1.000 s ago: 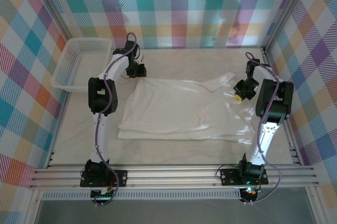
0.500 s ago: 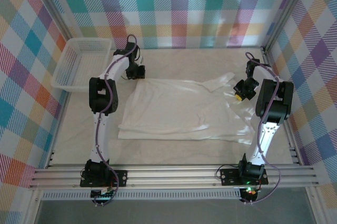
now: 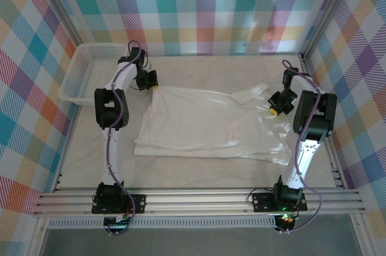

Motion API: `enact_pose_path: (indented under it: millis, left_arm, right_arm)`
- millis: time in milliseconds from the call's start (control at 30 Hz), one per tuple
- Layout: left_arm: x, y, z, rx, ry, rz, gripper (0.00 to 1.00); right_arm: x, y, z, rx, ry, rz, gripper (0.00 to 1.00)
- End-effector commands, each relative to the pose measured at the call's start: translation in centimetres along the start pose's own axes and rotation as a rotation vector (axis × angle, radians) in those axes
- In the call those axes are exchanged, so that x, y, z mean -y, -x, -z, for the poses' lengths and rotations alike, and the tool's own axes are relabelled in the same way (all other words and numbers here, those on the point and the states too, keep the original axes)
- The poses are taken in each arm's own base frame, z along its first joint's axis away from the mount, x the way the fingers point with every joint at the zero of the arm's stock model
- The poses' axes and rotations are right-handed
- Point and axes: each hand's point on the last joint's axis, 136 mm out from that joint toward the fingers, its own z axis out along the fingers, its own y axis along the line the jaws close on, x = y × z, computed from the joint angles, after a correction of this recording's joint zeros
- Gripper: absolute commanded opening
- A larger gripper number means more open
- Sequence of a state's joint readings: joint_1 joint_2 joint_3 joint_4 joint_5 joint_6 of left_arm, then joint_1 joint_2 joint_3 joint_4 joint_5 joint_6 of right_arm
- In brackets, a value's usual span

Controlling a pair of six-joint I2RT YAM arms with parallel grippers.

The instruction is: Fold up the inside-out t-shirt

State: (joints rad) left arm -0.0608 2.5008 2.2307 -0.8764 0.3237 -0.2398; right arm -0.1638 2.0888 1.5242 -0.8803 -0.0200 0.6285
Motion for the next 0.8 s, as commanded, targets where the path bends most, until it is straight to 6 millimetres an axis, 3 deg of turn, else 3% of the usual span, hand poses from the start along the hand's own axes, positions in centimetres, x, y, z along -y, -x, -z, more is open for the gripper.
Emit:
enact_pose_path:
  millis: [0,133,233,400,633,767]
  left_arm:
    - [1.0,1.3,0.8,0.035,-0.066,-0.003,0.00]
    - [1.8,0.8,0.9,0.028,-0.062,-0.038,0.00]
    - [2.6,0.2,0.8,0.022,-0.071,-0.063,0.00]
    - [3.2,-0.2,0.8,0.018,-0.076,-0.078,0.00]
    - [3.3,-0.4,0.5,0.014,-0.073,-0.082,0.00]
    - [3.2,-0.6,0.4,0.010,-0.067,-0.089,0.00]
  right_arm:
    - [0.8,-0.8,0.6,-0.044,0.003,0.032,0.14]
    - [-2.3,0.6,6.7,0.106,0.175,0.086,0.30]
    - [-4.8,1.6,8.9,0.145,0.271,0.128,0.34]
    - [-7.3,3.8,8.4,0.116,0.285,0.162,0.36]
    - [-10.8,5.4,4.9,0.037,0.272,0.212,0.53]
    - [-12.4,6.3,4.0,0.027,0.292,0.215,0.48]
